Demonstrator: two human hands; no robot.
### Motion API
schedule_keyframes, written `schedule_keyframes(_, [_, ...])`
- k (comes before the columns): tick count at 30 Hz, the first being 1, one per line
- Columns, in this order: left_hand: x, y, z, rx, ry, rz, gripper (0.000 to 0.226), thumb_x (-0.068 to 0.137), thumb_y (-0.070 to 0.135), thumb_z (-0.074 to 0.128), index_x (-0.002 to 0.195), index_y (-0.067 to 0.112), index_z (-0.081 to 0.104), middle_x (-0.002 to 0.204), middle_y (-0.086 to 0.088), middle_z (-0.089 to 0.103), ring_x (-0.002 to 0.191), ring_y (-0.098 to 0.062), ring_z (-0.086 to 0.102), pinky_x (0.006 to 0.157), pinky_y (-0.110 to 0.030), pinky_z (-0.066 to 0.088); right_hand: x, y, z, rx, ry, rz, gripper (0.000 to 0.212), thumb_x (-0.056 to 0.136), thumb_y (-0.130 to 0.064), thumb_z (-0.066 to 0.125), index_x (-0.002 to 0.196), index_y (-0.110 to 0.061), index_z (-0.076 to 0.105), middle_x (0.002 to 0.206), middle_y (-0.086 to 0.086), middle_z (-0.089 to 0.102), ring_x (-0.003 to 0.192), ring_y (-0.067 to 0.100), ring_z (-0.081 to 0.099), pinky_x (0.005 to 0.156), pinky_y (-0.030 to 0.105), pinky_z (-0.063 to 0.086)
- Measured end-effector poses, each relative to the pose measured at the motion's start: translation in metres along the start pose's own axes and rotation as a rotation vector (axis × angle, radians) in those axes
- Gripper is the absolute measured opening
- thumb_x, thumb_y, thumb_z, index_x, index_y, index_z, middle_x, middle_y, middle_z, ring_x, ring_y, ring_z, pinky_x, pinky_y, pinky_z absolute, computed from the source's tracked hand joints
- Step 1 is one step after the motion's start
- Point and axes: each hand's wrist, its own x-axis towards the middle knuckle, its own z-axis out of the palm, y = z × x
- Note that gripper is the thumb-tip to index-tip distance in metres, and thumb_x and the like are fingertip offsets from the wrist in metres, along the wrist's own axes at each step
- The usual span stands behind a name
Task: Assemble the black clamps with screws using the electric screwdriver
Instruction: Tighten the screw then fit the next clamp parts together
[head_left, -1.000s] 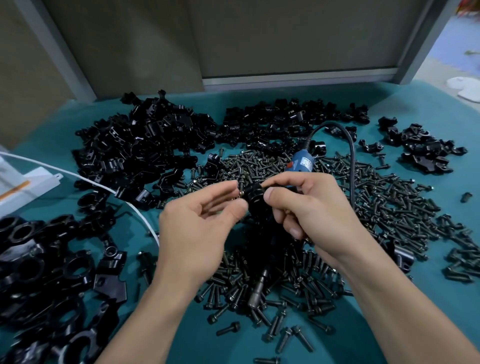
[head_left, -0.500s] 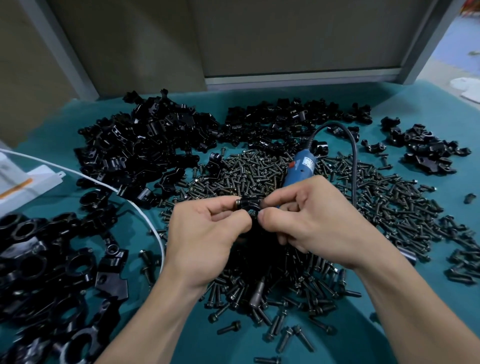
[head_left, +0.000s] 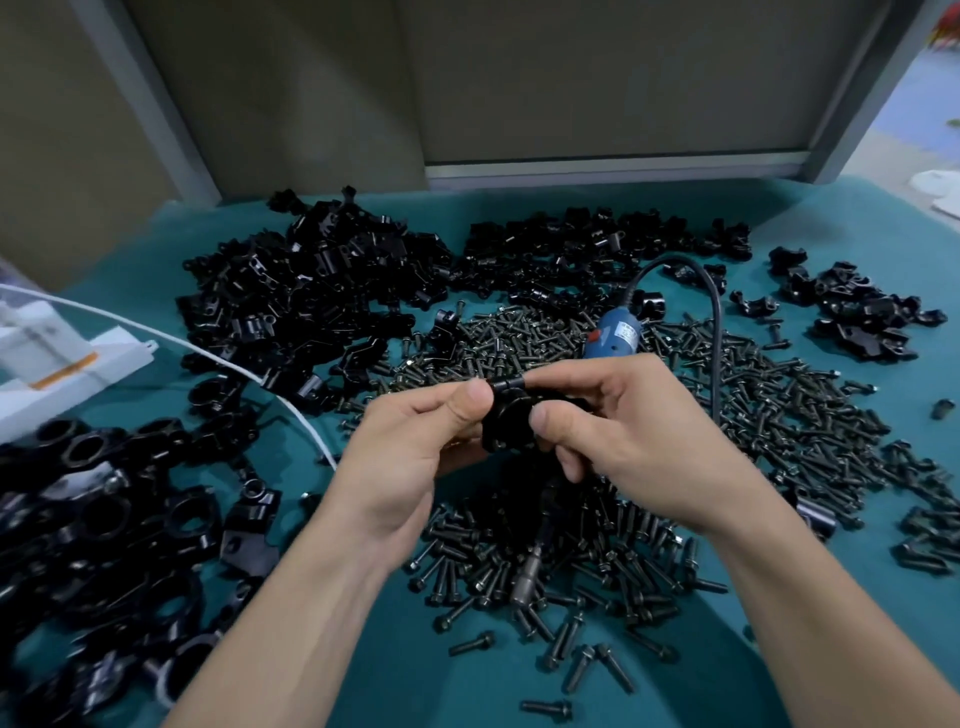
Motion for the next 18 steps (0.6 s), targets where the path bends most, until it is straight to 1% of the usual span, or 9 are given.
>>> schedule_keyframes(3, [-0.001, 0.002, 0.001, -0.045, 0.059, -0.071, 0.044, 0.063, 0.051, 0.082, 0.086, 0.014, 0.085, 0.090, -0.015, 0.079, 0.082, -0.024, 0.074, 0.072, -0.032, 0.062, -0.001, -0.007, 0.004, -0.072, -0.032, -0.012, 0.015, 0.095, -0.040, 0.066, 0.109, -0.045, 0.071, 0.058, 0.000, 0.070, 0.056, 0.019, 0.065, 0.065, 0.032, 0.053])
schedule_keyframes(6, [-0.005, 0.005, 0.008, 0.027, 0.190, -0.059, 0.026, 0.087, 0.038, 0.078, 0.076, 0.015, 0.084, 0.079, -0.010, 0.078, 0.071, -0.017, 0.071, 0.061, -0.027, 0.057, 0.001, -0.018, 0.011, -0.210, 0.013, 0.055, 0.010, 0.097, -0.037, 0.069, 0.100, -0.031, 0.077, 0.057, -0.002, 0.070, 0.051, 0.015, 0.066, 0.057, 0.030, 0.054])
schedule_keyframes(7, [-0.008, 0.007, 0.008, 0.057, 0.224, -0.038, 0.028, 0.095, 0.031, 0.073, 0.074, 0.015, 0.083, 0.075, -0.007, 0.077, 0.067, -0.014, 0.070, 0.058, -0.025, 0.056, 0.003, -0.025, 0.014, -0.273, 0.024, 0.085, 0.011, 0.096, -0.039, 0.069, 0.097, -0.030, 0.076, 0.057, -0.002, 0.071, 0.050, 0.015, 0.066, 0.055, 0.032, 0.056])
schedule_keyframes(9, [-0.018, 0.014, 0.005, 0.096, 0.240, 0.015, 0.028, 0.103, 0.028, 0.063, 0.085, 0.021, 0.083, 0.085, -0.001, 0.080, 0.073, -0.011, 0.072, 0.059, -0.022, 0.055, 0.009, -0.040, 0.024, -0.405, 0.029, 0.092, 0.016, 0.094, -0.044, 0.067, 0.093, -0.031, 0.076, 0.064, -0.004, 0.073, 0.055, 0.012, 0.067, 0.058, 0.036, 0.059])
schedule_keyframes(10, [-0.024, 0.018, 0.001, 0.106, 0.228, 0.049, 0.022, 0.104, 0.029, 0.062, 0.096, 0.026, 0.082, 0.094, 0.003, 0.081, 0.081, -0.008, 0.074, 0.062, -0.020, 0.056, 0.013, -0.048, 0.030, -0.450, 0.031, 0.067, 0.018, 0.095, -0.045, 0.064, 0.091, -0.032, 0.076, 0.066, -0.007, 0.073, 0.055, 0.008, 0.065, 0.057, 0.031, 0.056])
schedule_keyframes(12, [-0.039, 0.029, -0.014, 0.163, 0.239, 0.139, 0.015, 0.101, 0.028, 0.067, 0.107, 0.034, 0.079, 0.101, 0.007, 0.081, 0.091, -0.004, 0.075, 0.071, -0.020, 0.059, 0.020, -0.066, 0.043, -0.450, 0.044, -0.004, 0.020, 0.096, -0.045, 0.061, 0.087, -0.034, 0.075, 0.063, -0.016, 0.070, 0.054, 0.001, 0.060, 0.050, 0.017, 0.044])
schedule_keyframes(14, [-0.056, 0.042, -0.038, 0.171, 0.361, 0.192, 0.016, 0.097, 0.020, 0.073, 0.105, 0.031, 0.080, 0.097, 0.006, 0.081, 0.090, -0.008, 0.076, 0.078, -0.029, 0.062, 0.025, -0.082, 0.060, -0.326, -0.030, -0.031, 0.021, 0.097, -0.048, 0.061, 0.085, -0.036, 0.075, 0.062, -0.020, 0.068, 0.054, -0.001, 0.060, 0.052, 0.015, 0.043])
schedule_keyframes(16, [-0.073, 0.052, -0.060, 0.142, 0.536, 0.210, 0.014, 0.089, 0.025, 0.079, 0.101, 0.032, 0.081, 0.088, 0.004, 0.081, 0.077, -0.011, 0.075, 0.070, -0.033, 0.061, 0.031, -0.094, 0.086, -0.203, -0.166, -0.037, 0.018, 0.096, -0.047, 0.062, 0.093, -0.036, 0.077, 0.070, -0.013, 0.074, 0.058, 0.003, 0.064, 0.061, 0.024, 0.049])
schedule_keyframes(18, [-0.089, 0.057, -0.082, 0.181, 0.746, 0.208, 0.025, 0.074, 0.046, 0.079, 0.099, 0.040, 0.080, 0.083, 0.008, 0.080, 0.070, -0.011, 0.071, 0.068, -0.036, 0.060, 0.041, -0.105, 0.121, -0.163, -0.219, -0.064, 0.014, 0.096, -0.038, 0.065, 0.097, -0.035, 0.079, 0.073, -0.011, 0.075, 0.059, 0.003, 0.061, 0.062, 0.030, 0.048])
